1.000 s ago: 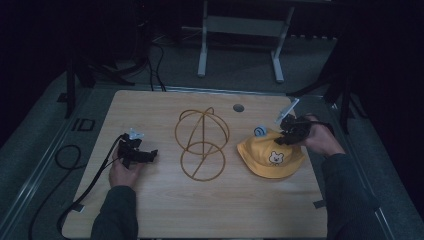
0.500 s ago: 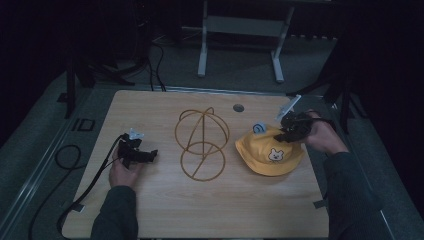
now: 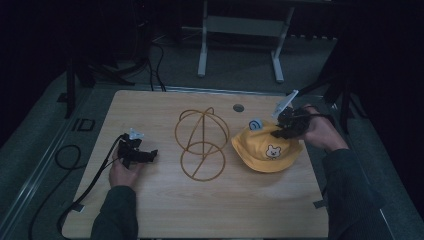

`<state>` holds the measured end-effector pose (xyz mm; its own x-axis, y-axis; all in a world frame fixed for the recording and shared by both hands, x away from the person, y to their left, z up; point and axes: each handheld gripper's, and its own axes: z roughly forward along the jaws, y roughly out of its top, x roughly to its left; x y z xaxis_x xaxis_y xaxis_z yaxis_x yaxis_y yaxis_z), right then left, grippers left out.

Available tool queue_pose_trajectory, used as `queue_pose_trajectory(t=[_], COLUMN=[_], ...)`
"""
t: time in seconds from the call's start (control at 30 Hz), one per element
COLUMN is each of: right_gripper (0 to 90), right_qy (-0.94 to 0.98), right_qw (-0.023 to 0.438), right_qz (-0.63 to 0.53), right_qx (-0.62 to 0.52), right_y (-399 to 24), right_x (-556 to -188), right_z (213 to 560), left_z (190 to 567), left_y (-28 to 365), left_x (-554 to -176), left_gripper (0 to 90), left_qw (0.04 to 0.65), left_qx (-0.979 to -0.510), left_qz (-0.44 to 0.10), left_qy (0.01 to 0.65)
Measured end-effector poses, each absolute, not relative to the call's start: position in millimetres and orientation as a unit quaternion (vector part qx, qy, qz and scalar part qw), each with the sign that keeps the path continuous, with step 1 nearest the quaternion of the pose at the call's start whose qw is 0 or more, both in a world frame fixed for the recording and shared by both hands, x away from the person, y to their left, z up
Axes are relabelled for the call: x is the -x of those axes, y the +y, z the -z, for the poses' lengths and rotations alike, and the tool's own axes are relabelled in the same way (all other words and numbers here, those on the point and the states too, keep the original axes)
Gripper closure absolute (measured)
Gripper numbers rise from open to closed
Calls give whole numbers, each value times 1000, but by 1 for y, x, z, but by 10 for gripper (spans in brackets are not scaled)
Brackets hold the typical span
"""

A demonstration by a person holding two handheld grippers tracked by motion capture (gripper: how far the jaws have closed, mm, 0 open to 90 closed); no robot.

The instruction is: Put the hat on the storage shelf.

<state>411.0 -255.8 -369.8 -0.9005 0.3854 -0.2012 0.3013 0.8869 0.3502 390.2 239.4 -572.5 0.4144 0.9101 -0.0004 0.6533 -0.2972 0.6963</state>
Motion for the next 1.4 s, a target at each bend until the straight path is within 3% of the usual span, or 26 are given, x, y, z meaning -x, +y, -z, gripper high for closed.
queue_pose_trajectory(t=[0.5, 1.4], right_gripper=[748, 749], right_qy=[963, 947], right_qw=[149, 165], right_qz=[-172, -230], right_qx=[-144, -156], right_y=[-244, -263], right_x=[-397, -387], right_z=[350, 309], left_z=[573, 572], left_y=[239, 239], left_x=[-390, -390], left_gripper=[60, 60], left_qw=[316, 316], left_qx=[-779, -780], left_qz=[-203, -203], left_qy=[502, 501])
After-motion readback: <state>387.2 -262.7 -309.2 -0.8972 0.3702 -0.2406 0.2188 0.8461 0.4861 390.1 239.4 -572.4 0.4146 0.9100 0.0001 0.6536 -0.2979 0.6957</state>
